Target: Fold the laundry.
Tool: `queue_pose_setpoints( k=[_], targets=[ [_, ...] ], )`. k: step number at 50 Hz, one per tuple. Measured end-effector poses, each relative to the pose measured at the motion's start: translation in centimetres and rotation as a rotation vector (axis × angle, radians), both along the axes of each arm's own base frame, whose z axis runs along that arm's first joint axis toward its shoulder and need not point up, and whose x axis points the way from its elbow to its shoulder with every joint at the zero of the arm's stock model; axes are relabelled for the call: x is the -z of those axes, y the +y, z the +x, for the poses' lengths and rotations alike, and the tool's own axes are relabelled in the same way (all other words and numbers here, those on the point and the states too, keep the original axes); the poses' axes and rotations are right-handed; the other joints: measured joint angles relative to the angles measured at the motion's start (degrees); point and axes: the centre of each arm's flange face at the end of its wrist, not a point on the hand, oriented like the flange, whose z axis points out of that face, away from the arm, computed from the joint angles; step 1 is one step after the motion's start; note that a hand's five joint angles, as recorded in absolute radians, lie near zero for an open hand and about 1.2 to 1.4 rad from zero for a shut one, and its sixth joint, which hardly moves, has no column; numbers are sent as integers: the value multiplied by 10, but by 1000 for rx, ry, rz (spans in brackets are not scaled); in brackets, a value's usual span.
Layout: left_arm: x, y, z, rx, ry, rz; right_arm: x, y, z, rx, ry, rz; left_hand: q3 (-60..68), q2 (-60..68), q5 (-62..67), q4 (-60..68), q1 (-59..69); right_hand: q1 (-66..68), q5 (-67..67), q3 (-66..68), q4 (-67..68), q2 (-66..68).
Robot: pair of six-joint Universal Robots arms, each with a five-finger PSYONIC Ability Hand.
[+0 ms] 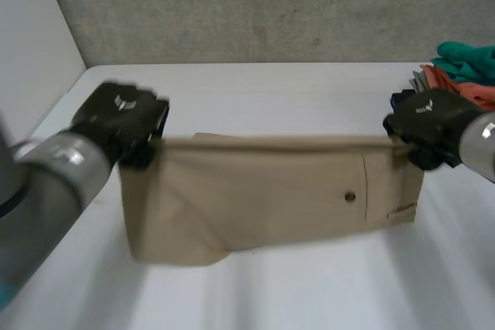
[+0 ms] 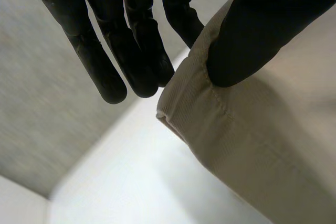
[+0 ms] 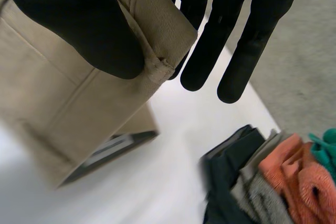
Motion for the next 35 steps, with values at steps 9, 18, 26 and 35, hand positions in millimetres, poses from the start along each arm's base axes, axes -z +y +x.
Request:
queue_pose_setpoints(
  k=[9,18,26,35],
  targets=[
    [-72,-97,-36,-30,82,-632,-52,-79,36,83,-325,-428,0,0,0,0,0,0,0,0,0,3],
    [-176,-96,-37,-31,335,-1128,-163,-90,55,40,-730,-1067,0,0,13,0,0,0,1,0,0,3],
    [-138,-88,-35,-11,287,-982,-127,-96,70,-10,-684,-961,0,1,13,0,0,0,1,0,0,3],
    [-21,-69,-33,33,132,-629,-5,-110,81,-34,-512,-571,1,1,14,0,0,0,1,0,0,3]
  ],
)
